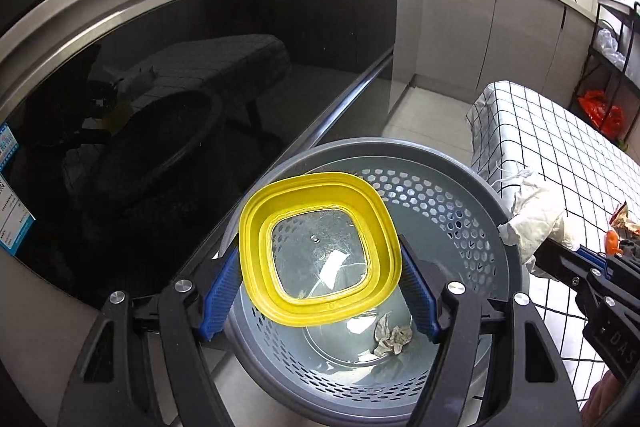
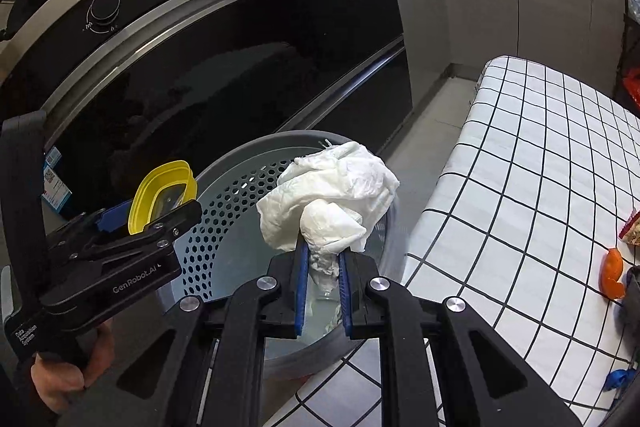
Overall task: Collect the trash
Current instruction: 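Carry the yellow lid and the tissue over the gray basket, then open the left gripper to drop the lid while the right gripper releases the tissue, then move both open grippers back over the table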
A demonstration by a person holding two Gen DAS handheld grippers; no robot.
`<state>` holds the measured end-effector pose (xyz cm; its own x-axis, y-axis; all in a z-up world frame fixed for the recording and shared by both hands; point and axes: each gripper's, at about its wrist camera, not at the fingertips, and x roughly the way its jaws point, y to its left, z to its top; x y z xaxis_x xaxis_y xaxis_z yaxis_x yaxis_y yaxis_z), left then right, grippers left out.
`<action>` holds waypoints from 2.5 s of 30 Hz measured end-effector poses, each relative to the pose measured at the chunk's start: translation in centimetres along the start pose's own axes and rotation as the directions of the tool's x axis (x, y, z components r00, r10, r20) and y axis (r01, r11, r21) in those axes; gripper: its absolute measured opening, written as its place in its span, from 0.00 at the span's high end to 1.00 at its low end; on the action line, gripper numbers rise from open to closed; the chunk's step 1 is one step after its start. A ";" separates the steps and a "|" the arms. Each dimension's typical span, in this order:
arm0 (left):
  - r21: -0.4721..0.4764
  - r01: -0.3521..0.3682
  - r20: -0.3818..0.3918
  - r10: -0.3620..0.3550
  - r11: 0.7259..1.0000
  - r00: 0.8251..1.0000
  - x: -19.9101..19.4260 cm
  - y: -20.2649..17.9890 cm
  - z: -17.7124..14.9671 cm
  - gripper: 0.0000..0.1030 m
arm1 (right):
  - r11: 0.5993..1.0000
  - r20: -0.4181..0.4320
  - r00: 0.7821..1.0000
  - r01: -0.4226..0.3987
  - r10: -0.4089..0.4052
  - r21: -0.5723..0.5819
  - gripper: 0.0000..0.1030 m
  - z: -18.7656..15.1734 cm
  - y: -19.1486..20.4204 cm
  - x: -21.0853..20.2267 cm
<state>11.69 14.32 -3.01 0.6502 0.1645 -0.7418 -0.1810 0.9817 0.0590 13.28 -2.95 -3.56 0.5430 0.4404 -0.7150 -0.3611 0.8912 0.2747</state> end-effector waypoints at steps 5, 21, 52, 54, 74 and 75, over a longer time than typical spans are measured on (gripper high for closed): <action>-0.018 0.020 -0.020 -0.020 1.000 1.000 0.3 0.4 0.0 0.31 | 1.000 -0.017 1.000 -0.003 0.003 -0.007 0.87 0.0 0.2 0.9; -0.044 0.040 -0.017 -0.041 0.998 0.999 0.0 0.9 0.2 0.18 | 1.000 0.013 1.000 0.004 -0.005 0.011 0.51 0.6 -0.9 1.3; 0.014 0.073 0.036 -0.073 0.997 0.997 -2.1 -1.9 0.0 0.18 | 0.997 0.052 0.996 0.072 -0.073 0.029 0.51 -0.9 -2.8 -3.0; 0.021 0.082 0.040 -0.082 0.996 0.996 -2.4 -2.4 0.0 0.18 | 0.996 0.054 0.995 0.087 -0.088 0.033 0.51 -1.3 -3.1 -3.5; 0.137 0.227 0.085 -0.240 0.964 0.967 -7.1 -10.9 -1.8 0.15 | 0.934 0.139 0.939 0.278 -0.313 0.223 0.45 -9.0 -10.9 -16.2; 0.145 0.235 0.087 -0.249 0.961 0.965 -7.3 -11.5 -2.0 0.15 | 0.927 0.140 0.934 0.291 -0.329 0.238 0.45 -9.5 -11.4 -17.0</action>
<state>7.53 1.67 0.36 0.7362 -0.0773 -0.6723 0.0859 0.9961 -0.0204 1.02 -21.62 -0.64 0.7322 0.1330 -0.6680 0.0040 0.9799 0.1995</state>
